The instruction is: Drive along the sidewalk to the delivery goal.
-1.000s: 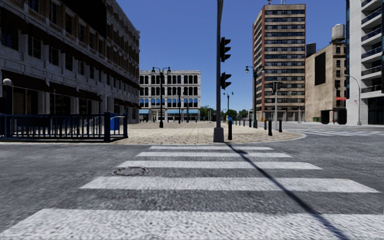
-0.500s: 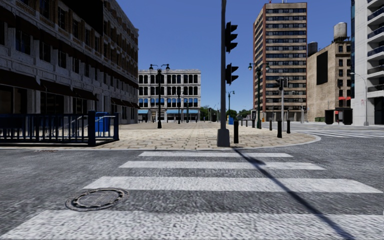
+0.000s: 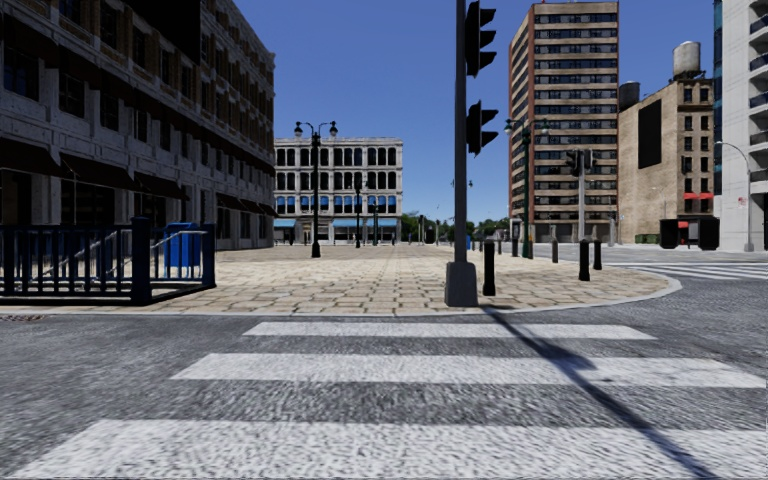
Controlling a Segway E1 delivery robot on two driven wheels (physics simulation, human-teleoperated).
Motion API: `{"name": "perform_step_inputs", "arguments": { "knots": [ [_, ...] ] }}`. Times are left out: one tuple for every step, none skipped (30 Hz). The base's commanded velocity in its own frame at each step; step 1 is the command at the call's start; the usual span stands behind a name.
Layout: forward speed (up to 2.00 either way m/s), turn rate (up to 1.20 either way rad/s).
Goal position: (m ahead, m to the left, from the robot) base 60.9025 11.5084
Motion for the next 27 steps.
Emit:
{"name": "perform_step_inputs", "arguments": {
  "knots": [
    [2.00,0.00],
    [2.00,0.00],
    [2.00,0.00],
    [2.00,0.00],
    [2.00,0.00],
    [2.00,0.00],
    [2.00,0.00],
    [2.00,0.06],
    [2.00,0.17],
    [2.00,0.17],
    [2.00,0.22],
    [2.00,0.25],
    [2.00,0.28],
    [2.00,0.28],
    [2.00,0.29],
    [2.00,0.30],
    [2.00,0.30],
    [2.00,0.30],
    [2.00,0.30],
    [2.00,0.30],
    [2.00,0.30],
    [2.00,0.30],
    [2.00,0.30],
    [2.00,0.30],
    [2.00,0.30],
    [2.00,0.30],
    [2.00,0.27]
  ]
}}
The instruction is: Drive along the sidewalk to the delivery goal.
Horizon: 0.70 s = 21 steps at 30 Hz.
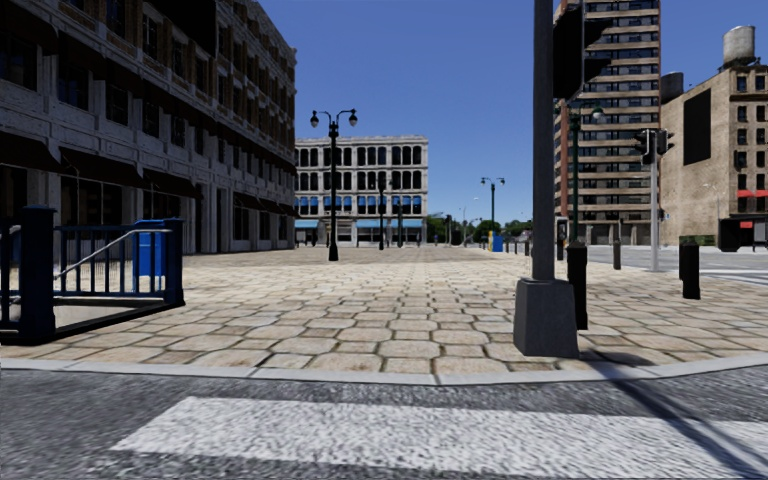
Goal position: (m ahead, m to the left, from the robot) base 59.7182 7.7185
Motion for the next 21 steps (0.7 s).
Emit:
{"name": "perform_step_inputs", "arguments": {
  "knots": [
    [2.00,0.10],
    [2.00,0.00],
    [2.00,0.00],
    [2.00,0.00],
    [2.00,0.00],
    [2.00,0.00],
    [2.00,0.00],
    [2.00,0.00],
    [2.00,0.00],
    [2.00,0.00],
    [2.00,0.00],
    [2.00,0.00],
    [2.00,0.00],
    [2.00,0.00],
    [2.00,0.00],
    [2.00,0.00],
    [2.00,0.00],
    [2.00,0.00],
    [2.00,0.00],
    [2.00,0.00],
    [2.00,0.00]
  ]
}}
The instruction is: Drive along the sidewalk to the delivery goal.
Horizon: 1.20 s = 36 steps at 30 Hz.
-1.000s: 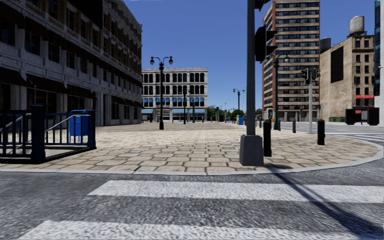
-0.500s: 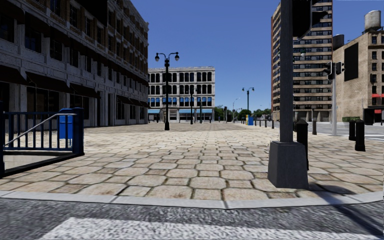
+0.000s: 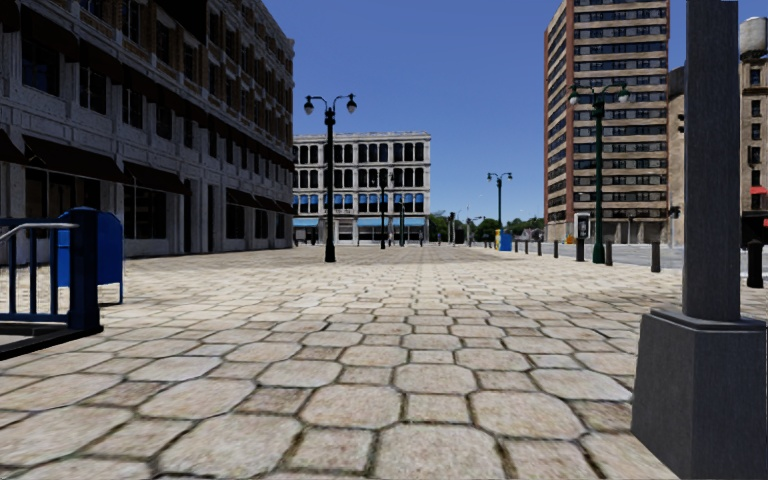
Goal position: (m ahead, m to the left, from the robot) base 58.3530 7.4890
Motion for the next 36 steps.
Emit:
{"name": "perform_step_inputs", "arguments": {
  "knots": [
    [2.00,0.00],
    [2.00,-0.08],
    [2.00,-0.22],
    [2.00,-0.22],
    [2.00,-0.26],
    [2.00,-0.28],
    [2.00,-0.28],
    [2.00,-0.28],
    [2.00,-0.28],
    [2.00,-0.21],
    [2.00,-0.21],
    [2.00,-0.03],
    [2.00,0.00],
    [2.00,0.00],
    [2.00,0.00],
    [2.00,0.00],
    [2.00,0.00],
    [2.00,0.00],
    [2.00,0.00],
    [2.00,0.00],
    [2.00,0.00],
    [2.00,0.00],
    [2.00,0.00],
    [2.00,0.00],
    [2.00,0.00],
    [2.00,0.00],
    [2.00,0.00],
    [2.00,0.00],
    [2.00,0.00],
    [2.00,0.00],
    [2.00,0.00],
    [2.00,0.00],
    [2.00,0.00],
    [2.00,0.00],
    [2.00,0.00],
    [2.00,0.00]
  ]
}}
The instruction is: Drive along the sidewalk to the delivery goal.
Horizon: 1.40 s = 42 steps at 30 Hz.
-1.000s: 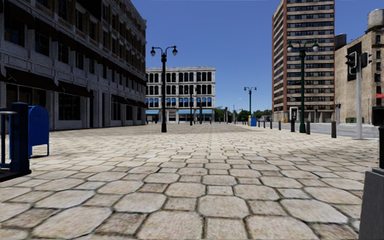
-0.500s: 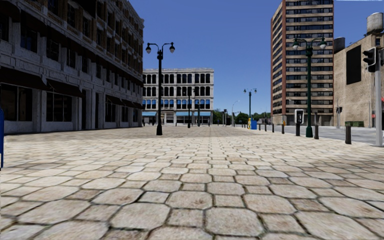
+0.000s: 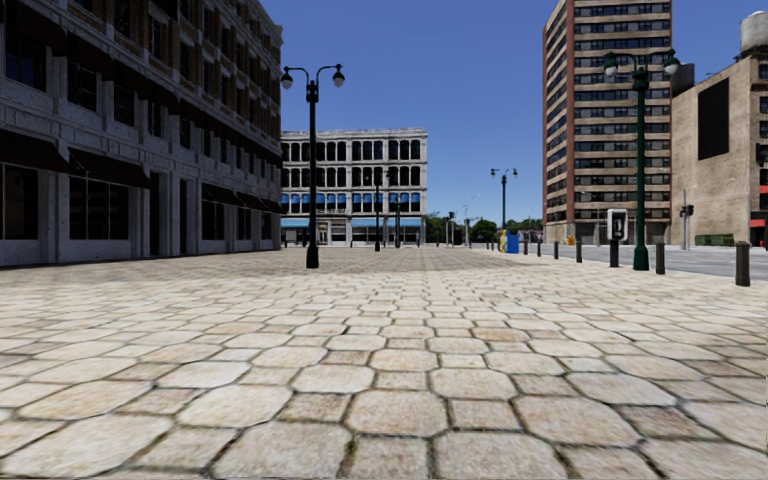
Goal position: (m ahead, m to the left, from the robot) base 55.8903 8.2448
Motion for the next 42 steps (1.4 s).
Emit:
{"name": "perform_step_inputs", "arguments": {
  "knots": [
    [2.00,0.00],
    [2.00,0.00],
    [2.00,0.00],
    [2.00,0.00],
    [2.00,0.00],
    [2.00,0.00],
    [2.00,-0.04],
    [2.00,-0.04],
    [2.00,-0.32],
    [2.00,-0.43],
    [2.00,-0.46],
    [2.00,-0.46],
    [2.00,-0.46],
    [2.00,-0.46],
    [2.00,-0.46],
    [2.00,-0.46],
    [2.00,-0.46],
    [2.00,-0.43],
    [2.00,-0.43],
    [2.00,0.00],
    [2.00,0.00],
    [2.00,0.00],
    [2.00,0.00],
    [2.00,0.00],
    [2.00,0.00],
    [2.00,0.00],
    [2.00,0.00],
    [2.00,0.00],
    [2.00,0.00],
    [2.00,0.00],
    [2.00,0.00],
    [2.00,0.00],
    [2.00,0.00],
    [2.00,0.00],
    [2.00,0.00],
    [2.00,0.00],
    [2.00,0.00],
    [2.00,0.00],
    [2.00,0.00],
    [2.00,0.00],
    [2.00,0.00],
    [2.00,0.00]
  ]
}}
